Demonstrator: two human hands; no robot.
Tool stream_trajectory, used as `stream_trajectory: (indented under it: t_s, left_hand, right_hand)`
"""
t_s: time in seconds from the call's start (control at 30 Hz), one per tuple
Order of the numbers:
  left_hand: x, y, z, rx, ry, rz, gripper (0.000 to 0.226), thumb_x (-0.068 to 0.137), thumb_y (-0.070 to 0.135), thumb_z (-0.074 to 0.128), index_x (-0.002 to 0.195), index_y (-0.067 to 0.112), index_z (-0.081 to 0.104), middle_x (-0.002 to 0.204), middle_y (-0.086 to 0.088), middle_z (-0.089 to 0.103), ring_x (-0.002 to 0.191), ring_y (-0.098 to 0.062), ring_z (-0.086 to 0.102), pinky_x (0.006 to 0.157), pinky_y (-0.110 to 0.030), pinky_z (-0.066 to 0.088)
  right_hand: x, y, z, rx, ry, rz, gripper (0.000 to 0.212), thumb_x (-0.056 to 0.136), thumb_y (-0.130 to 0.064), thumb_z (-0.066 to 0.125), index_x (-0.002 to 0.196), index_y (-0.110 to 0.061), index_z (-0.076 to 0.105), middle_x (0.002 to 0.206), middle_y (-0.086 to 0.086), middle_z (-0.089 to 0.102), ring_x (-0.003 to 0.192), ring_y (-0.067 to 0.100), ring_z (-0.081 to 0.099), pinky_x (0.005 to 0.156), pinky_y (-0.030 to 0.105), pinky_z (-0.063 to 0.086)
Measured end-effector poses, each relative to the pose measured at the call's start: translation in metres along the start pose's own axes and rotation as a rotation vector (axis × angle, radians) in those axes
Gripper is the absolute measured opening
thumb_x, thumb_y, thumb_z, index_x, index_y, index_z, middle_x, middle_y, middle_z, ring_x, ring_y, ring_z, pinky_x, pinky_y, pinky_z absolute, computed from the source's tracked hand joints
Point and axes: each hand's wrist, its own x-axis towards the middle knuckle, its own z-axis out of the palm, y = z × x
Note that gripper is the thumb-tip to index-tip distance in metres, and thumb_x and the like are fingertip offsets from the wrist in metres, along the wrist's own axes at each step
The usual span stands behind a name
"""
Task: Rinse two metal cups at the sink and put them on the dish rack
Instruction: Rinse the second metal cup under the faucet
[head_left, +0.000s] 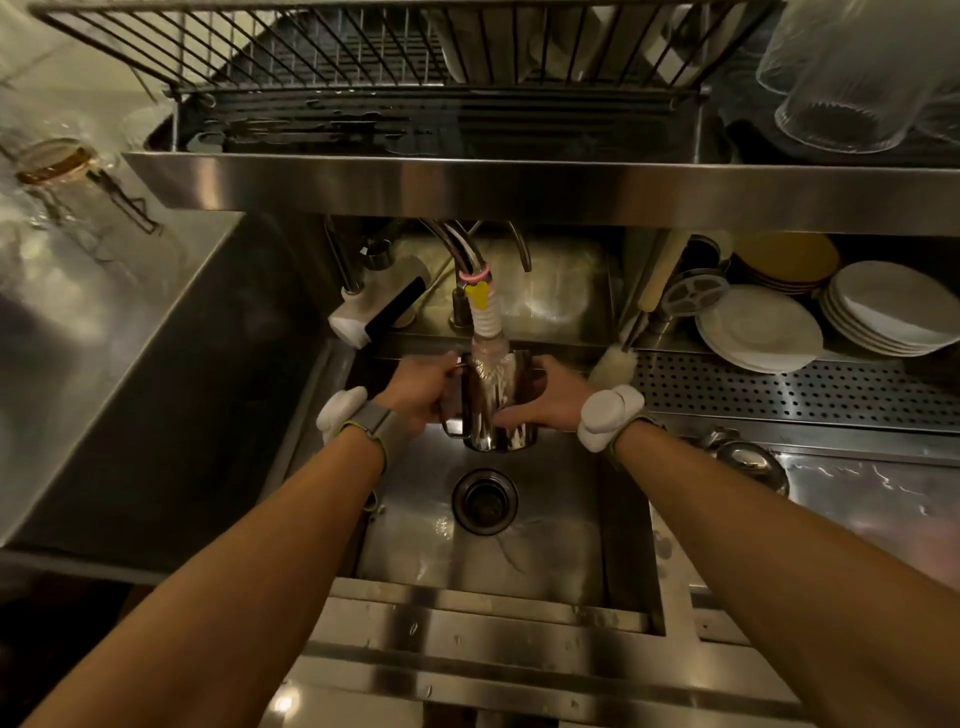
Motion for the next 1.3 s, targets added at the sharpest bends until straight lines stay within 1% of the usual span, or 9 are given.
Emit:
stream_trajectory:
  t_s: [0.1, 0.23, 0.43, 0.6, 0.77, 0.87, 1.0, 1.17, 1.3]
  left_hand:
    - [0.014, -0.005, -0.003, -0.016, -0.002, -0.085, 0.031, 0.098, 0.029, 0.046, 0.073, 0.012, 0.052, 0.046, 0.000, 0.039, 0.042, -0.012, 0.040, 0.047, -0.022, 0.038]
    - [0.029, -0.015, -0.011, -0.011, -0.019, -0.131, 0.034, 0.097, 0.031, 0.047, 0.069, 0.012, 0.053, 0.041, 0.002, 0.038, 0.048, -0.013, 0.036, 0.056, -0.025, 0.035]
    - [0.040, -0.038, -0.024, 0.007, -0.027, -0.129, 0.037, 0.098, 0.038, 0.044, 0.077, 0.011, 0.059, 0.063, -0.003, 0.045, 0.050, -0.013, 0.038, 0.062, -0.029, 0.037]
    - [0.040, -0.046, -0.034, 0.026, -0.103, -0.109, 0.035, 0.093, 0.045, 0.051, 0.105, 0.014, 0.064, 0.082, 0.000, 0.064, 0.063, -0.012, 0.064, 0.059, -0.027, 0.050]
    - [0.039, -0.054, -0.032, 0.147, -0.291, -0.158, 0.042, 0.084, 0.052, 0.060, 0.112, 0.022, 0.060, 0.102, 0.001, 0.066, 0.097, -0.020, 0.062, 0.080, -0.040, 0.048]
    - [0.036, -0.054, -0.021, 0.043, -0.275, -0.085, 0.009, 0.094, 0.023, 0.055, 0.095, 0.016, 0.060, 0.090, -0.003, 0.065, 0.084, -0.016, 0.062, 0.074, -0.034, 0.051]
    - [0.033, -0.059, -0.015, -0.021, -0.284, -0.091, 0.016, 0.097, 0.008, 0.046, 0.087, 0.012, 0.057, 0.087, -0.007, 0.060, 0.077, -0.017, 0.058, 0.070, -0.031, 0.048]
    - [0.031, -0.053, -0.006, 0.065, -0.179, -0.064, 0.013, 0.100, 0.021, 0.043, 0.097, 0.017, 0.055, 0.091, -0.006, 0.057, 0.074, -0.014, 0.057, 0.062, -0.028, 0.047]
    - [0.026, -0.054, -0.006, 0.113, -0.112, -0.126, 0.047, 0.098, 0.048, 0.035, 0.116, 0.011, 0.058, 0.089, -0.008, 0.064, 0.070, -0.018, 0.061, 0.057, -0.026, 0.050]
  right_hand:
    - [0.016, 0.012, 0.013, 0.074, 0.039, 0.068, 0.049, 0.060, -0.023, 0.090, 0.100, -0.025, 0.062, 0.099, -0.008, 0.068, 0.094, 0.009, 0.065, 0.089, 0.026, 0.053]
    - [0.043, 0.038, 0.037, 0.135, 0.101, 0.152, 0.119, 0.030, -0.063, 0.089, 0.131, -0.016, 0.049, 0.121, -0.003, 0.064, 0.108, 0.016, 0.063, 0.097, 0.036, 0.051]
    - [0.065, 0.068, 0.068, 0.194, 0.149, 0.217, 0.126, 0.022, -0.071, 0.086, 0.131, -0.020, 0.050, 0.119, -0.004, 0.065, 0.105, 0.014, 0.065, 0.092, 0.039, 0.054]
    - [0.062, 0.064, 0.081, 0.221, 0.281, 0.234, 0.130, 0.018, -0.077, 0.081, 0.132, -0.023, 0.049, 0.122, -0.005, 0.064, 0.107, 0.015, 0.064, 0.093, 0.039, 0.054]
    - [0.036, 0.026, 0.073, 0.328, 0.426, 0.318, 0.100, 0.052, -0.031, 0.092, 0.136, -0.011, 0.041, 0.123, 0.001, 0.059, 0.110, 0.017, 0.059, 0.091, 0.029, 0.048]
    - [0.039, 0.030, 0.068, 0.415, 0.391, 0.321, 0.090, 0.065, -0.023, 0.087, 0.139, -0.010, 0.037, 0.125, 0.005, 0.057, 0.107, 0.017, 0.057, 0.083, 0.026, 0.047]
    - [0.041, 0.036, 0.064, 0.494, 0.325, 0.378, 0.061, 0.082, -0.015, 0.070, 0.136, -0.010, 0.042, 0.115, 0.007, 0.059, 0.097, 0.019, 0.057, 0.081, 0.030, 0.047]
    - [0.037, 0.043, 0.060, 0.554, 0.350, 0.395, 0.057, 0.075, -0.018, 0.066, 0.130, -0.009, 0.051, 0.104, 0.009, 0.063, 0.098, 0.029, 0.062, 0.087, 0.040, 0.052]
    - [0.032, 0.041, 0.054, 0.611, 0.228, 0.451, 0.029, 0.087, -0.021, 0.060, 0.114, -0.018, 0.051, 0.092, 0.004, 0.059, 0.085, 0.025, 0.060, 0.074, 0.039, 0.054]
